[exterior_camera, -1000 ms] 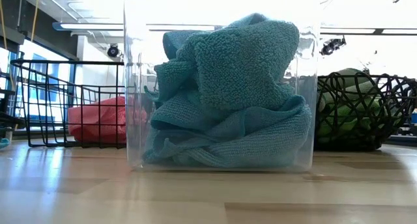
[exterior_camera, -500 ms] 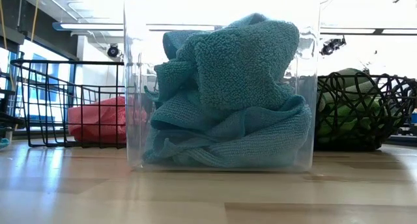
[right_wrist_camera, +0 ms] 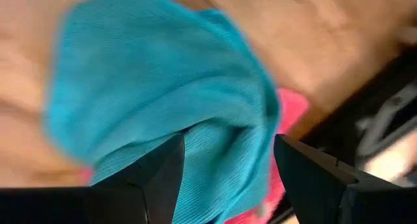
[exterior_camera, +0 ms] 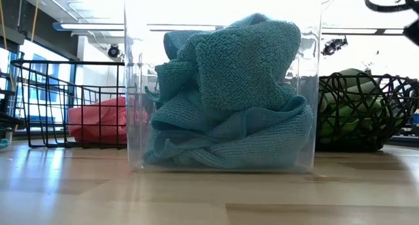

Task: Sort microfiber towel by color & place in baskets

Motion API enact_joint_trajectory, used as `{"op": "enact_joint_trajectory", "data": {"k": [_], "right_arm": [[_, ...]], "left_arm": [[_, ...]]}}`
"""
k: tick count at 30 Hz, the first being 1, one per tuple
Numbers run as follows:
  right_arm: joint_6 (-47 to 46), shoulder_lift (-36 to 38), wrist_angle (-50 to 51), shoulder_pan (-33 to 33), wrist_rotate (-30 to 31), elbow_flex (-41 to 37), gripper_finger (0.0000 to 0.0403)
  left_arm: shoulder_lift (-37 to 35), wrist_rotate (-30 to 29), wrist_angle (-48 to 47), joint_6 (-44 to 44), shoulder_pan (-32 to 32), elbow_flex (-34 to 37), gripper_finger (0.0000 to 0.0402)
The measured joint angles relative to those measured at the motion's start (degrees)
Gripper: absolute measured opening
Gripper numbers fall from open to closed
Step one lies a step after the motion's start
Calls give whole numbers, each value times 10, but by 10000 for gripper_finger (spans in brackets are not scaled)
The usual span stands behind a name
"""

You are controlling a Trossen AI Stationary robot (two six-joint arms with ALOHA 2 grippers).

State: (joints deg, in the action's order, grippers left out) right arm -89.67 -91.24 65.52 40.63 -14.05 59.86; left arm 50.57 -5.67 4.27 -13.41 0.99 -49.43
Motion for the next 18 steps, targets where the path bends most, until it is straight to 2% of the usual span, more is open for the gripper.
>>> {"op": "enact_joint_trajectory", "data": {"k": [8, 13, 18], "right_arm": [[58, -42, 1, -1, -1, -3, 236], [50, -42, -44, -1, -26, -47, 236], [53, -40, -51, -1, -23, -60, 223]], "left_arm": [[0, 0, 1, -26, 0, 0, 278], [0, -1, 1, -30, 0, 0, 278], [0, -1, 1, -30, 0, 0, 278]]}}
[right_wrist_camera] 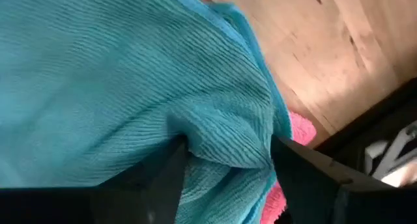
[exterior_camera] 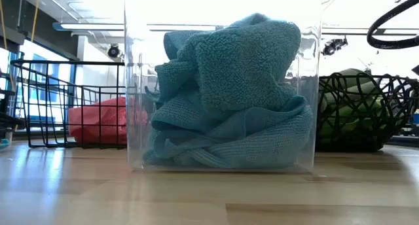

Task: Sort microfiber towel by color & place in baskets

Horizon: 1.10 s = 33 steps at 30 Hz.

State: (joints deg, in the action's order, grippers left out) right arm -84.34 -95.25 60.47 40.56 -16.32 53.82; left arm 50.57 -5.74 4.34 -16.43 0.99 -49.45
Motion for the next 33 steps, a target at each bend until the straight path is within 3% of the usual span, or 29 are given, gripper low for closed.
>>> {"op": "enact_joint_trajectory", "data": {"k": [3, 7, 9, 14, 23, 29, 33], "right_arm": [[17, 1, -4, 0, 8, 5, 176], [37, 5, -9, 4, -4, 5, 47], [36, 23, -9, 9, -4, 5, 17], [27, 106, 41, 16, 18, 29, 7], [55, 283, 97, 16, 219, 155, 3], [157, 330, 77, 1, 367, 241, 1], [296, 329, -10, -37, 430, 278, 1]], "left_arm": [[0, -1, 0, 0, 0, 0, 278], [0, -1, 0, 0, 0, 0, 278], [0, -1, 0, 0, 2, 0, 278], [-3, -1, -1, 0, 2, 0, 278], [-19, -30, 0, 16, 2, -1, 278], [-33, -36, 2, 15, 2, -1, 278], [-44, -36, 1, 15, 2, -1, 278]]}}
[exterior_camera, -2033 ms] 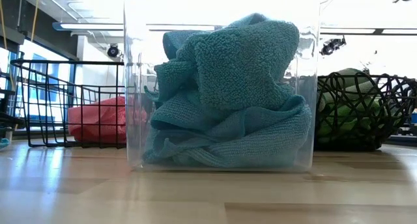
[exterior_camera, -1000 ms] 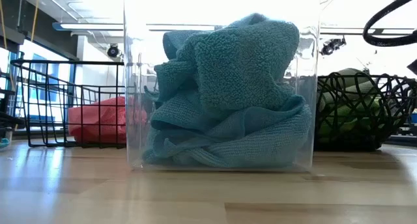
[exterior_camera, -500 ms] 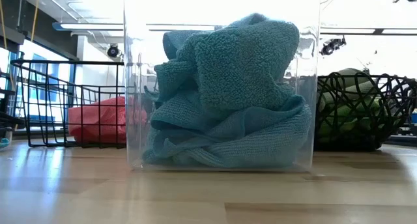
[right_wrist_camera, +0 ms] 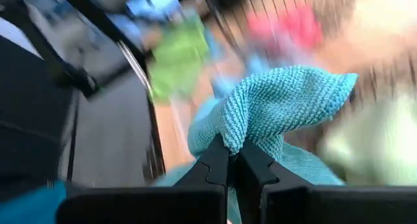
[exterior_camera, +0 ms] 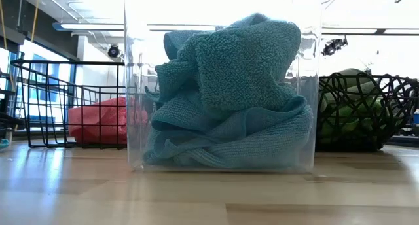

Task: Sort microfiber towel by color & place in baskets

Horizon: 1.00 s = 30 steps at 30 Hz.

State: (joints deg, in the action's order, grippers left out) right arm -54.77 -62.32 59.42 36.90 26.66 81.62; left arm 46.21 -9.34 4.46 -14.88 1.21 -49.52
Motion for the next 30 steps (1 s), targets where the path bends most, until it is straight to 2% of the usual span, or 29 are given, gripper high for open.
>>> {"op": "enact_joint_trajectory", "data": {"k": [5, 11, 14, 17, 27, 30], "right_arm": [[204, -15, -179, -73, -3, 2, 0], [364, -40, -350, -149, -96, 1, 0], [398, -55, -396, -179, -152, 1, 0], [409, -63, -399, -197, -181, 1, 0], [429, -80, -432, -213, -196, 1, 0], [456, -109, -404, -214, -197, 13, 0]], "left_arm": [[-12, 0, 2, 0, 0, 0, 278], [-18, 0, 2, 0, 0, 1, 278], [-19, 0, 1, -1, 0, 1, 278], [-22, 0, 2, -1, 0, 1, 278], [-40, 0, 2, -1, -1, 1, 278], [-41, 0, 0, -1, -1, 1, 278]]}}
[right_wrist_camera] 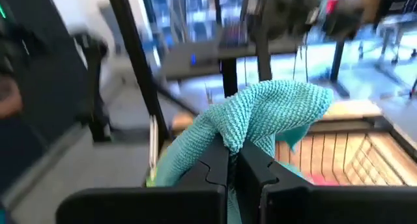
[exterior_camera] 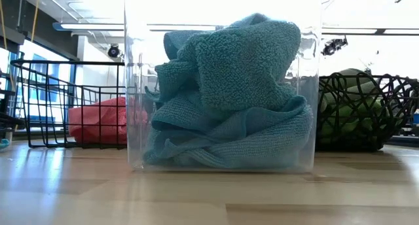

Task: Sort microfiber towel by color & place in baskets

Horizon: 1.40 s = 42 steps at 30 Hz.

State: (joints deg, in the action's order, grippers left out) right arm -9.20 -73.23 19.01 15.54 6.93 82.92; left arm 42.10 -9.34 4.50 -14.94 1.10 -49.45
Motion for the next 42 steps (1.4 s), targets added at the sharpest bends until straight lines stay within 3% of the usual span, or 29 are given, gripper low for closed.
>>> {"op": "enact_joint_trajectory", "data": {"k": [9, 14, 24, 37, 42], "right_arm": [[45, -147, 297, -15, -3, 179, 0], [72, -224, 385, -31, -3, 246, 0], [83, -315, 403, -51, -34, 230, 0], [121, -412, 362, -67, -133, 230, 0], [123, -441, 361, -69, -143, 230, 0]], "left_arm": [[-1, 0, 1, 0, 0, 0, 278], [0, 0, 1, 0, 0, 0, 278], [0, 0, 1, 0, 0, 0, 278], [0, 0, 1, 0, 0, 0, 278], [0, 0, 1, 0, 0, 0, 278]]}}
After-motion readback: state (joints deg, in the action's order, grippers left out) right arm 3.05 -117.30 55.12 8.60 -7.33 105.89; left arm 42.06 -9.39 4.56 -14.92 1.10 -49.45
